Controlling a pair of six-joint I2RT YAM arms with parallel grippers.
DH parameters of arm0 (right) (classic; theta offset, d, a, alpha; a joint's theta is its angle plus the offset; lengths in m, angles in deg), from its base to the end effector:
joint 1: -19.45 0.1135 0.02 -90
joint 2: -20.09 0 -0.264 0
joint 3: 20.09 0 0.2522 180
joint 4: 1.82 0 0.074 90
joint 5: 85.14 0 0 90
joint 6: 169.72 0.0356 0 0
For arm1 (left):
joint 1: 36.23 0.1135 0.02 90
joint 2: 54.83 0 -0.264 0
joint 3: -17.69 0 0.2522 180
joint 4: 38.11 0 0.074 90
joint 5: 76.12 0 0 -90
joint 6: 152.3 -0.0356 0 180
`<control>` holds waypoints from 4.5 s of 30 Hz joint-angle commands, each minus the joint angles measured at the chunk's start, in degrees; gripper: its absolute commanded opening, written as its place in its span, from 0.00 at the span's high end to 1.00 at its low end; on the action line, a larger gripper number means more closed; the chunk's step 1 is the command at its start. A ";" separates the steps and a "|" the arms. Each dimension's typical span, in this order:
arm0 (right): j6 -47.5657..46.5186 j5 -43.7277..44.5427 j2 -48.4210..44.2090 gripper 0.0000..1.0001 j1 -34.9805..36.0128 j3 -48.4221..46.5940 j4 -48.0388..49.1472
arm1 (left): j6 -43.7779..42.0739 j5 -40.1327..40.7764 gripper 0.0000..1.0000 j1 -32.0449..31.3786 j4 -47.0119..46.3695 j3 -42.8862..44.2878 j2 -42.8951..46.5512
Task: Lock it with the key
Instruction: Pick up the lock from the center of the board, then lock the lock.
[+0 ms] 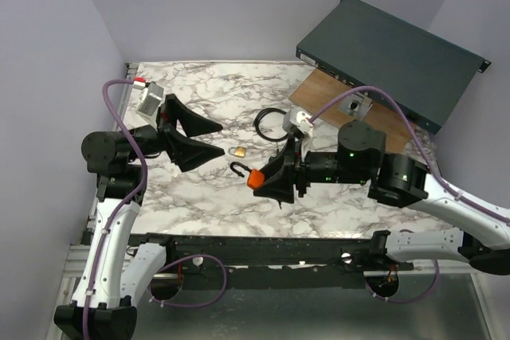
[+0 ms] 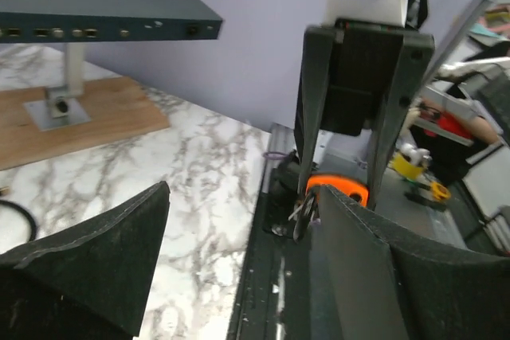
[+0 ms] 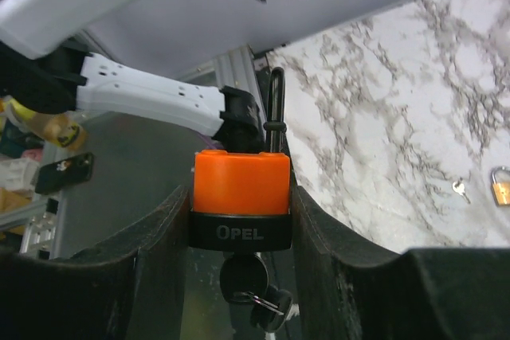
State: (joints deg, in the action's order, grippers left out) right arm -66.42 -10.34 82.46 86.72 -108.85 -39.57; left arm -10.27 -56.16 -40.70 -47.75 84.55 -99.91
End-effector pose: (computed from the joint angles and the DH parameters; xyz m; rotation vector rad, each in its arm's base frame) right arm 0.0802 0.2155 0.4381 -1.0628 1.6227 1.2175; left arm 0.1383 -0.0444 0.4389 0.7181 1.3770 -1.4180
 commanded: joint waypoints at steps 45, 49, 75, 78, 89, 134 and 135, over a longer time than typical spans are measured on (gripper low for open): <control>0.94 -1.15 0.11 0.94 -0.20 -4.19 0.63 | -21.71 -2.39 0.67 -15.66 33.70 10.00 -3.13; 0.96 -0.80 0.21 0.94 -0.19 -4.19 0.61 | -22.12 -2.34 0.70 -15.73 34.57 10.17 -3.30; -0.94 12.59 2.42 0.17 -0.14 -1.72 4.58 | -7.39 17.14 1.00 -15.75 24.48 7.19 0.34; -1.45 14.94 1.81 0.08 -0.12 -2.23 6.86 | -6.38 19.87 1.00 -15.80 22.28 7.85 1.17; -1.84 4.79 4.69 0.00 -10.62 -9.85 14.18 | -3.81 27.29 1.00 -14.38 18.83 15.54 -0.16; 30.55 -29.96 15.30 0.42 -25.03 -2.55 61.67 | 14.24 27.21 1.00 -8.45 2.65 13.87 -3.36; 29.87 -29.50 15.53 0.43 -24.64 -3.02 60.81 | 14.24 27.23 1.00 -8.45 2.74 13.74 -3.36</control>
State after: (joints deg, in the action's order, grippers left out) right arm -35.36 -43.06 97.70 61.01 -110.41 21.19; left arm 3.37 -31.09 -49.42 -42.17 98.52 -104.17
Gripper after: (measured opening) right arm 0.585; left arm 0.033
